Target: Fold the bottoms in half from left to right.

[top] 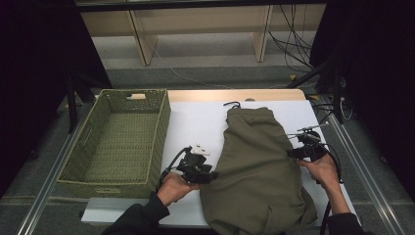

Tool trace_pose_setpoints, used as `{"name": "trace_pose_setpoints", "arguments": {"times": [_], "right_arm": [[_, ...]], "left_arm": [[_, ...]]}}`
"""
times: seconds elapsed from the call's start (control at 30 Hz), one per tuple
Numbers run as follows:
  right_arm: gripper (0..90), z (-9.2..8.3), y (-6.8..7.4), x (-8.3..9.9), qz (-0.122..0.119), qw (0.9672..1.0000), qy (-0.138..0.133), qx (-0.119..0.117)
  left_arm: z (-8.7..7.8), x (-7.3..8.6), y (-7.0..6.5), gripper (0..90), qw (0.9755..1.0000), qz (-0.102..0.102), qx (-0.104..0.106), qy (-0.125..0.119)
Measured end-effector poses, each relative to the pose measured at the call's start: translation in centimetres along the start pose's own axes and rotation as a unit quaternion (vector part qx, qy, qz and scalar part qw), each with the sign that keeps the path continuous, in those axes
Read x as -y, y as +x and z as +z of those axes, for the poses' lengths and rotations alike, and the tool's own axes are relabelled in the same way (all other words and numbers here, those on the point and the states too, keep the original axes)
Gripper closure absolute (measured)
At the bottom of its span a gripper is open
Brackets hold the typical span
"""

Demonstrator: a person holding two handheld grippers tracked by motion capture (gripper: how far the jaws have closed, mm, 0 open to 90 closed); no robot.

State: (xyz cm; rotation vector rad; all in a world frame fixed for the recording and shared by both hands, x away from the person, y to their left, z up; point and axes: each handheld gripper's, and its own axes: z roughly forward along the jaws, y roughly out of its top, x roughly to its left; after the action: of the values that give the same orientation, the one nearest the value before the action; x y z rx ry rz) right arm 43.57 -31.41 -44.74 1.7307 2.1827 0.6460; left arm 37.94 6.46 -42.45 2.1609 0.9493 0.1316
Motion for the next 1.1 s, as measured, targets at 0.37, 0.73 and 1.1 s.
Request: {"name": "trace_pose_setpoints", "arguments": {"times": [0.37,0.73,1.1], "right_arm": [[40.5,0.1,-0.1,-0.3,0.004,0.9999,-0.008,-0.004],[46.3,1.1,-0.5,-0.1,0.019,0.9994,0.024,-0.015],[82.7,1.8,-0.5,-0.2,0.032,0.9969,0.040,-0.060]], "left_arm": [[4.7,-2.5,2.3,38.7,0.9983,-0.042,-0.034,0.020],[7.7,-2.2,2.6,38.8,0.9965,-0.062,-0.018,0.054],[7.7,-2.3,2.9,87.7,0.9969,-0.045,0.011,0.064]]}}
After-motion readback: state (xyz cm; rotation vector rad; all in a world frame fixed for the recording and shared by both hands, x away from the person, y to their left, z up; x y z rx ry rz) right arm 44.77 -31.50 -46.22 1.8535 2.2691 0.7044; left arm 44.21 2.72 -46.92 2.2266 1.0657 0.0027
